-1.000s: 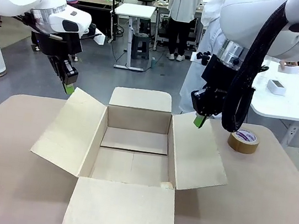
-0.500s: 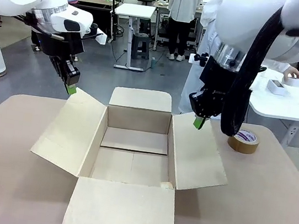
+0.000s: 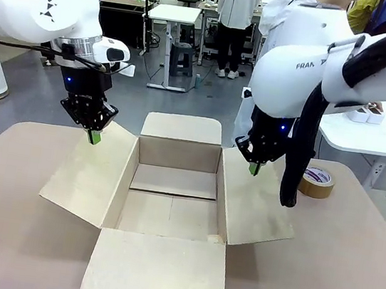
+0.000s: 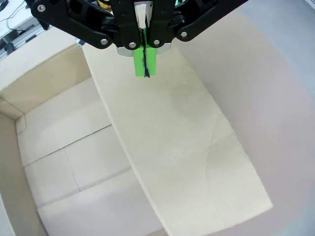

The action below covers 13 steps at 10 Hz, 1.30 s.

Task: Wrap the clocks to prevent damage.
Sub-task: Open the side flaps of the Package Box.

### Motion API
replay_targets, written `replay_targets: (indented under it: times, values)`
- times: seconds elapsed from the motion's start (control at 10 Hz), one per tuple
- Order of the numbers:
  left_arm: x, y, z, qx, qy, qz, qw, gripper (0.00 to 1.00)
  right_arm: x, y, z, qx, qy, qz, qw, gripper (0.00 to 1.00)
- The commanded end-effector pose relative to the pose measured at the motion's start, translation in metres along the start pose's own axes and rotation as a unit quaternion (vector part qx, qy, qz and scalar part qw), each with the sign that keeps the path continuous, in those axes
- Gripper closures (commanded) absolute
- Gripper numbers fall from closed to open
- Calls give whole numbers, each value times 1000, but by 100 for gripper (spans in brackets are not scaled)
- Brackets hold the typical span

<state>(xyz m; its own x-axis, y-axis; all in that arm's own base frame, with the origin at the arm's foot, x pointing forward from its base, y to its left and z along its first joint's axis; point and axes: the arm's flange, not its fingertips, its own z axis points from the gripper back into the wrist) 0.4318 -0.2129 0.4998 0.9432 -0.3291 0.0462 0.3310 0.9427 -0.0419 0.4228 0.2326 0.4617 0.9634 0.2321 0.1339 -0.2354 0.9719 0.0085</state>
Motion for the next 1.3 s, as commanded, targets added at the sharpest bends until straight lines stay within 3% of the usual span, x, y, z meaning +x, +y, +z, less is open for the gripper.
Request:
replay_targets:
  times: [0.0, 0.3, 0.6, 1.2]
  values:
    - [8, 1, -1, -14, 14, 24, 1000, 100, 1, 2, -16, -37, 3, -15, 999, 99]
    - [17, 15, -31, -15, 56, 47, 997, 100, -4, -13, -39, -53, 23, -39, 998, 99]
    - [18, 30, -47, 7, 50, 63, 997, 100, -8, -23, -56, -58, 32, -53, 996, 99]
    - [15, 24, -127, 16, 59, 19, 998, 100, -9, -24, -93, -3, 60, -51, 997, 99]
